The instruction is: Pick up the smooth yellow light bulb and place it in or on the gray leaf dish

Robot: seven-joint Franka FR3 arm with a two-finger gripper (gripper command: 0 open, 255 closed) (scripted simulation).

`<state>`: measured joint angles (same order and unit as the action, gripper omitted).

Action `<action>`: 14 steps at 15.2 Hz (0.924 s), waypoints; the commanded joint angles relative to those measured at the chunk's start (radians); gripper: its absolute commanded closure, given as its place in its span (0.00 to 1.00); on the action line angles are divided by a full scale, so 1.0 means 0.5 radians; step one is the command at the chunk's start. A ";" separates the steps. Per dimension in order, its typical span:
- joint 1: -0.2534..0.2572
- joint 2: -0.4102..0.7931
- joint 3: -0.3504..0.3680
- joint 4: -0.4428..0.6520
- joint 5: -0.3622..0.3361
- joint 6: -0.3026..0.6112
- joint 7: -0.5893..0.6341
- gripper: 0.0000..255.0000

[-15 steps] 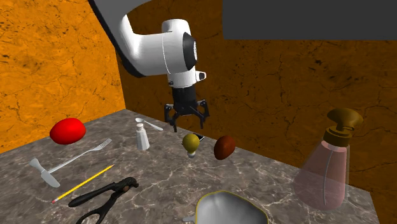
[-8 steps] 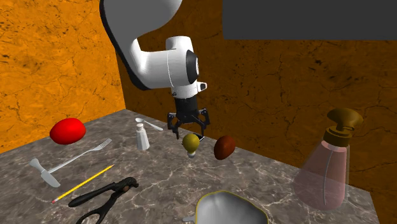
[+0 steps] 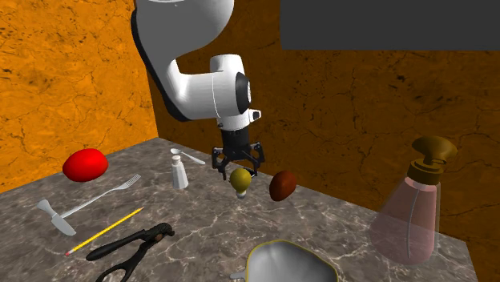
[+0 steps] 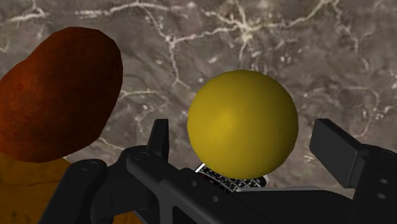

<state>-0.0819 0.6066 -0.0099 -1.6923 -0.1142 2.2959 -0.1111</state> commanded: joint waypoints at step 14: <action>0.000 -0.034 0.001 0.003 0.002 -0.037 -0.004 1.00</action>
<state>-0.0822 0.5972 -0.0097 -1.6905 -0.1135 2.2850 -0.1125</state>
